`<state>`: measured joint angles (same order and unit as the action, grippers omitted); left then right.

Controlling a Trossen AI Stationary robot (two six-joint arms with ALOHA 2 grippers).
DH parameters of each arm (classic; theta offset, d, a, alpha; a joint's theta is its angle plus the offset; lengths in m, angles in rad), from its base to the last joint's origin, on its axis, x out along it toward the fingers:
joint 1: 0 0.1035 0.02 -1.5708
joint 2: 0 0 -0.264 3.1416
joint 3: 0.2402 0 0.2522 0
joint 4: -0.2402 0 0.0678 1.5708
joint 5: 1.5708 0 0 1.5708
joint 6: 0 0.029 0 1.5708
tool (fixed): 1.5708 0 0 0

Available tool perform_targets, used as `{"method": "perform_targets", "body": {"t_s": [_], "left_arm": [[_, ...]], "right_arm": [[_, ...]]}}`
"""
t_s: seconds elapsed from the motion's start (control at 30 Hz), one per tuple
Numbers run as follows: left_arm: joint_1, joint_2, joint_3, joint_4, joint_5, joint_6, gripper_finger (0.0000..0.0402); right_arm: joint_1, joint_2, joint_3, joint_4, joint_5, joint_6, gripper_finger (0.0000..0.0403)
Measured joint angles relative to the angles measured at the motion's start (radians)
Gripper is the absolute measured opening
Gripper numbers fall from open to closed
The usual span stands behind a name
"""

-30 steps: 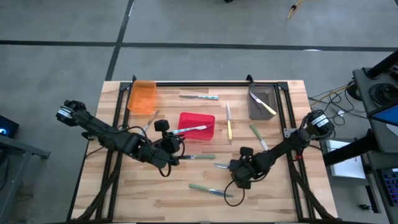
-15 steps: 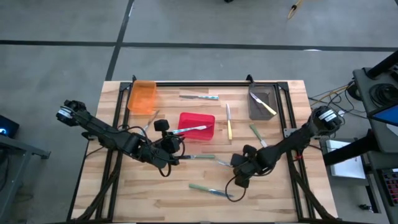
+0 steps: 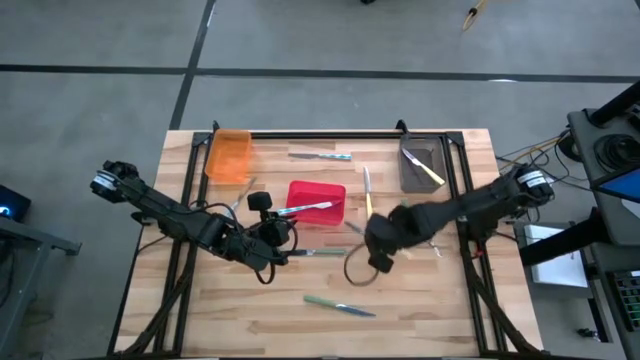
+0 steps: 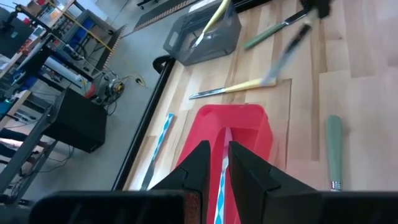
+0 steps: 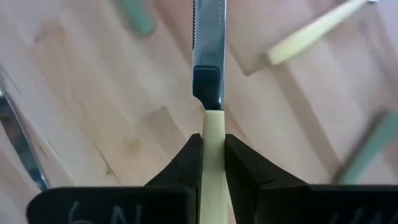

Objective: Sort silverware by color (type)
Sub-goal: Put the bottom yellow table knife into the black bin

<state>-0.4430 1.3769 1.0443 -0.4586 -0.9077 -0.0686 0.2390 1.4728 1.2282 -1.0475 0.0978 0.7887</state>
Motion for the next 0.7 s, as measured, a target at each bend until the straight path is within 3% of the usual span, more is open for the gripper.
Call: {"method": "perform_targets", "body": {"t_s": [0.1, 0.43, 0.7], "left_arm": [[0.0, 0.0, 0.0, -0.004, 0.0, 0.004, 0.0039], [0.0, 0.0, 0.0, -0.016, 0.0, 0.004, 0.0039], [0.0, 0.0, -0.006, -0.032, 0.0, -0.002, 0.0039]], "right_arm": [[-0.089, 0.0, 0.071, -0.111, -0.051, 0.003, 0.0034], [-0.421, 0.013, 0.256, -0.39, -0.08, -0.053, 0.0034], [-0.683, 0.024, 0.274, -0.498, -0.08, -0.181, 0.0034]]}}
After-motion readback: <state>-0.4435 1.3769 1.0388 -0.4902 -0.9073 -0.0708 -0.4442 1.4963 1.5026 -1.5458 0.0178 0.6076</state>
